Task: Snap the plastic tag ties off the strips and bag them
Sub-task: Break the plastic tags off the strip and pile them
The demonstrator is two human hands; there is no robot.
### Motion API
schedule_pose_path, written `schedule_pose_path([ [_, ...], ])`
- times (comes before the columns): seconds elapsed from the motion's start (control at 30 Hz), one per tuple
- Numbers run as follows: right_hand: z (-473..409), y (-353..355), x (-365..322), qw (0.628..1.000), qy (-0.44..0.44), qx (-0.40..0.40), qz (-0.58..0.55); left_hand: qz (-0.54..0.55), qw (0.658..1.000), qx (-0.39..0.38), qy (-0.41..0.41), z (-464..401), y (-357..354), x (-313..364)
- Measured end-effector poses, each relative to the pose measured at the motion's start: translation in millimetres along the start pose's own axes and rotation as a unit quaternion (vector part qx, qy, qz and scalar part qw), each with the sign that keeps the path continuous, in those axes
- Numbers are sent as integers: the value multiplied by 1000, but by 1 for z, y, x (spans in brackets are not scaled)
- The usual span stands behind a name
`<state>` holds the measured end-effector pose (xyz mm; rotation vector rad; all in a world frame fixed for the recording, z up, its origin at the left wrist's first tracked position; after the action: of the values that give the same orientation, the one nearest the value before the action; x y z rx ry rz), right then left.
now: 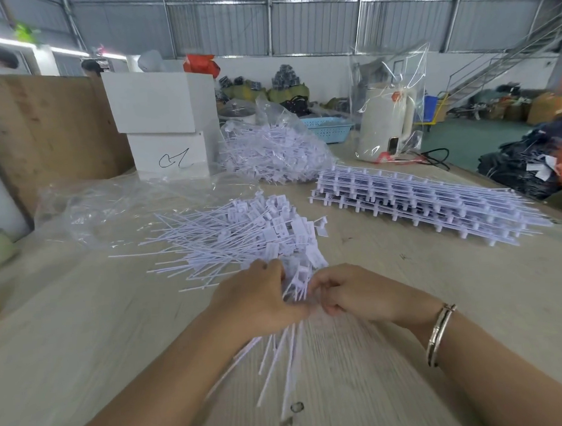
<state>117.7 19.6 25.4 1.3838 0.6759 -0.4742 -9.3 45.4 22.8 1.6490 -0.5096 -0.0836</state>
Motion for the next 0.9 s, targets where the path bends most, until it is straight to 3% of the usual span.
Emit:
schedule_pose_path([
  [0.17,-3,9,5,998,-10,27,-58,-49,999,11,-5,2,10,2],
  [0.27,-9,25,17,985,-27,111,-126,-76,997,20,-12,2,14,4],
  [0.43,-17,43,42,957,-49,225,-175,-31,996,36,-79,3,23,7],
  [0.7,-23,40,52,956,-50,222,-184,68,993,12,-100,-13,42,-30],
  [0.9,-21,38,45,958,-39,220,-181,-93,988,54,-109,-27,34,-51],
])
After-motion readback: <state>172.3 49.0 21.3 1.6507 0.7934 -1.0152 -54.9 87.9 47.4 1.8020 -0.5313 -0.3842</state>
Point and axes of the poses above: each hand's wrist, its own z-axis away from the middle knuckle, its own y-axis out of the back of the hand, x = y × z, the point moved 7 cm from there along -z, towards the middle knuckle, and after that the axes turned 8 degrees about x, right-handed, at the moved point
